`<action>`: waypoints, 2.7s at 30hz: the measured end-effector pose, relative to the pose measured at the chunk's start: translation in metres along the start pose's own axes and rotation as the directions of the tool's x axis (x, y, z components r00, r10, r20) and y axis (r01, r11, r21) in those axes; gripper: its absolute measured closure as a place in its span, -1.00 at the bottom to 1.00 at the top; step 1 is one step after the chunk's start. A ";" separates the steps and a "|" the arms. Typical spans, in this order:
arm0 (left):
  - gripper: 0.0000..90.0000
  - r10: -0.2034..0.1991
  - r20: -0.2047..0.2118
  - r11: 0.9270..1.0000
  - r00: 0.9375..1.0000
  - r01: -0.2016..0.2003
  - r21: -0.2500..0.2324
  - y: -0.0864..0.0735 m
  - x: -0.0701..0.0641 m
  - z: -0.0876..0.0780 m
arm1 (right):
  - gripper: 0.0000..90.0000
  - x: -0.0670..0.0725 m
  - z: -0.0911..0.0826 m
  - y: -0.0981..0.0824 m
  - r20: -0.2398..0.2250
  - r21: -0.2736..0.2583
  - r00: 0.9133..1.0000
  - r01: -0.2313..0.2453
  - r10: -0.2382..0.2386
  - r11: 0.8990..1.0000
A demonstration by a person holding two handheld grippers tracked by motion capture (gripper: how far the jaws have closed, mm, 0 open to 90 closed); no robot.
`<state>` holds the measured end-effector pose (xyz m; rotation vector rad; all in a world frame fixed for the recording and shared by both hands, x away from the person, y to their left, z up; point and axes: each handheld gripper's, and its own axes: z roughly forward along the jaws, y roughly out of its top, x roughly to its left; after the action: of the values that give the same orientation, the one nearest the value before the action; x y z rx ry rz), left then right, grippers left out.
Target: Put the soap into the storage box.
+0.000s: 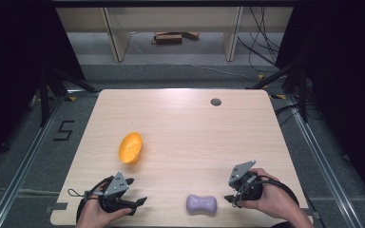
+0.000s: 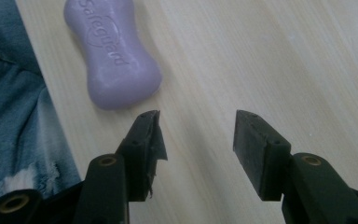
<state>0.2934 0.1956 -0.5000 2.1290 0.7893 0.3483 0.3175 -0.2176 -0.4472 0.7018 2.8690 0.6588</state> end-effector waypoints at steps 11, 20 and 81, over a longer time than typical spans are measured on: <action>-0.58 -0.011 0.017 1.000 1.000 0.011 -0.012 0.000 -0.002 -0.002 | 0.14 0.011 -0.008 0.017 -0.095 0.089 0.992 0.095 -0.086 0.992; -0.58 0.015 0.017 1.000 1.000 -0.015 -0.018 0.001 -0.001 -0.001 | 0.09 0.022 -0.001 0.035 -0.150 0.146 0.977 0.174 -0.152 0.974; -0.59 -0.005 0.026 1.000 1.000 0.006 -0.025 0.000 -0.002 0.000 | 0.04 0.049 0.065 0.083 -0.166 0.323 0.929 0.368 -0.330 0.872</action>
<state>0.2919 0.1939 -0.4997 2.1037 0.7718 0.3254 0.3216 -0.1038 -0.4697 0.1611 3.1262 0.1382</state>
